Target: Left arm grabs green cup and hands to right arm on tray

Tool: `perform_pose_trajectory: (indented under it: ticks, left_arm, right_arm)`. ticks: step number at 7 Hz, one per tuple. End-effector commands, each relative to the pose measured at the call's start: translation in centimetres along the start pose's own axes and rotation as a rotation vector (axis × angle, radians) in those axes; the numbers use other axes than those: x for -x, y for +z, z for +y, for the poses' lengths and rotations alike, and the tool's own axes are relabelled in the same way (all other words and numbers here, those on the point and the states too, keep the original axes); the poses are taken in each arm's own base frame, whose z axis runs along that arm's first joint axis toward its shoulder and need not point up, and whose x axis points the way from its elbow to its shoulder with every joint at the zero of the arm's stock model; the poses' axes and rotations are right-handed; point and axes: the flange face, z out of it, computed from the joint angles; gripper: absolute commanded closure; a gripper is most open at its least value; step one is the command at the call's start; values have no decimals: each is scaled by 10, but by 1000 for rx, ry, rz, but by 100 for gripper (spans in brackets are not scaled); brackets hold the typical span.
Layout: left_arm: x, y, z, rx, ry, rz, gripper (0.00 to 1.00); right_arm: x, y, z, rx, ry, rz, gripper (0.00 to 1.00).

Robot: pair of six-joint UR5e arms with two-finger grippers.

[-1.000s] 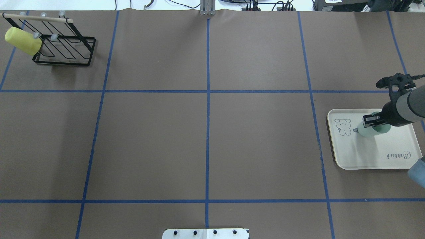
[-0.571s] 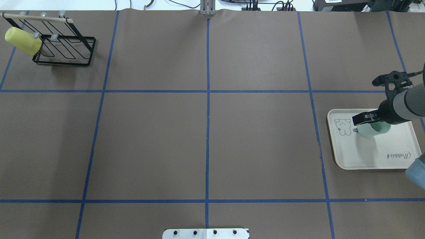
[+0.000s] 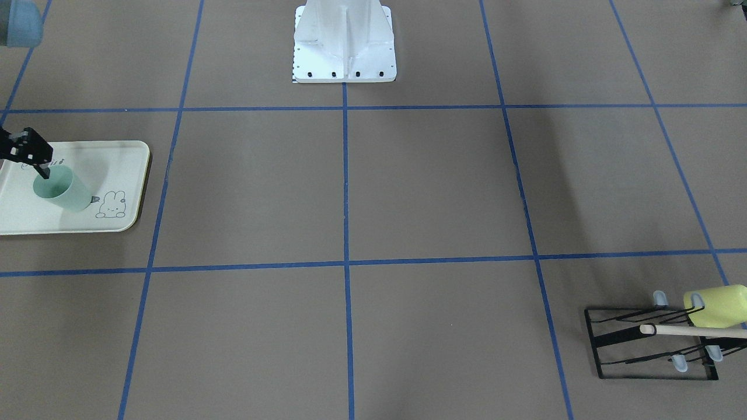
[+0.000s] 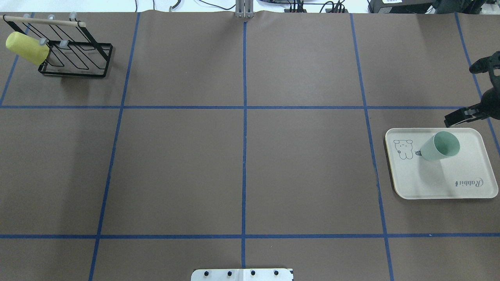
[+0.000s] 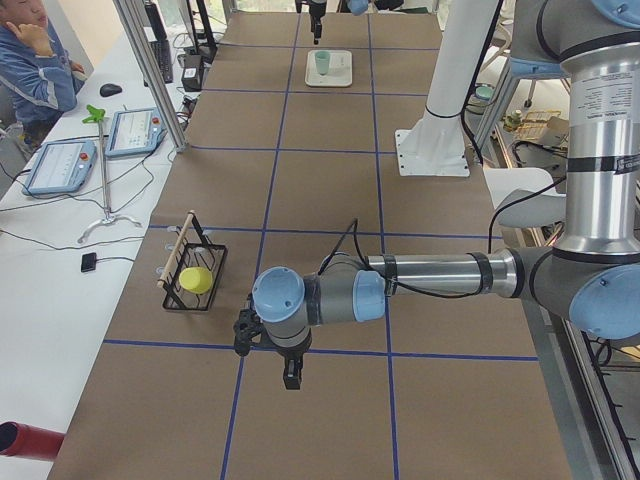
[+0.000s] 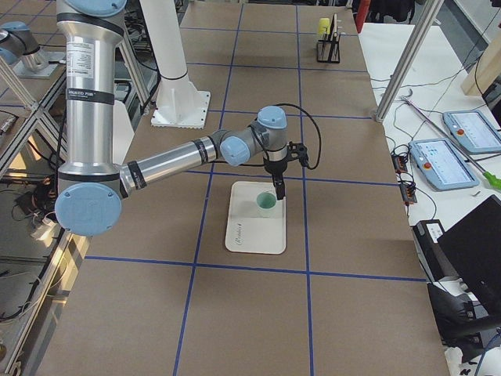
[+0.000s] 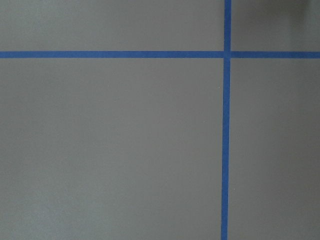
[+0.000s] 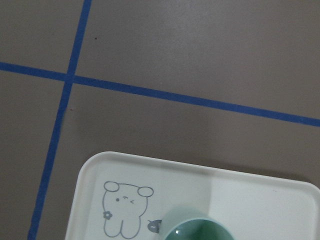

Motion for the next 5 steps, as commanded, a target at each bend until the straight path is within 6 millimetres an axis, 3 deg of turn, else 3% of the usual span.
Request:
perform_pose_trajectory:
  ticks: [1,2,3,4,5]
  left_arm:
    - [0,0,0,0,1,0,0]
    - [0,1,-1,2,1,-2,0]
    - [1,2,0,4,-1,-1,0]
    - [2,3,0,6,-3,-1,0]
    - [2,3,0,6,-3,-1,0]
  right_arm:
    - [-94,-19,27,47,-92,4,0]
    - [-139,-23,47,78,-98,20,0]
    - [-171,-26,66,131,-107,25,0]
    - [-196,-23,96,180,-98,33,0]
    - [-205,-22,110,189,-73,33,0]
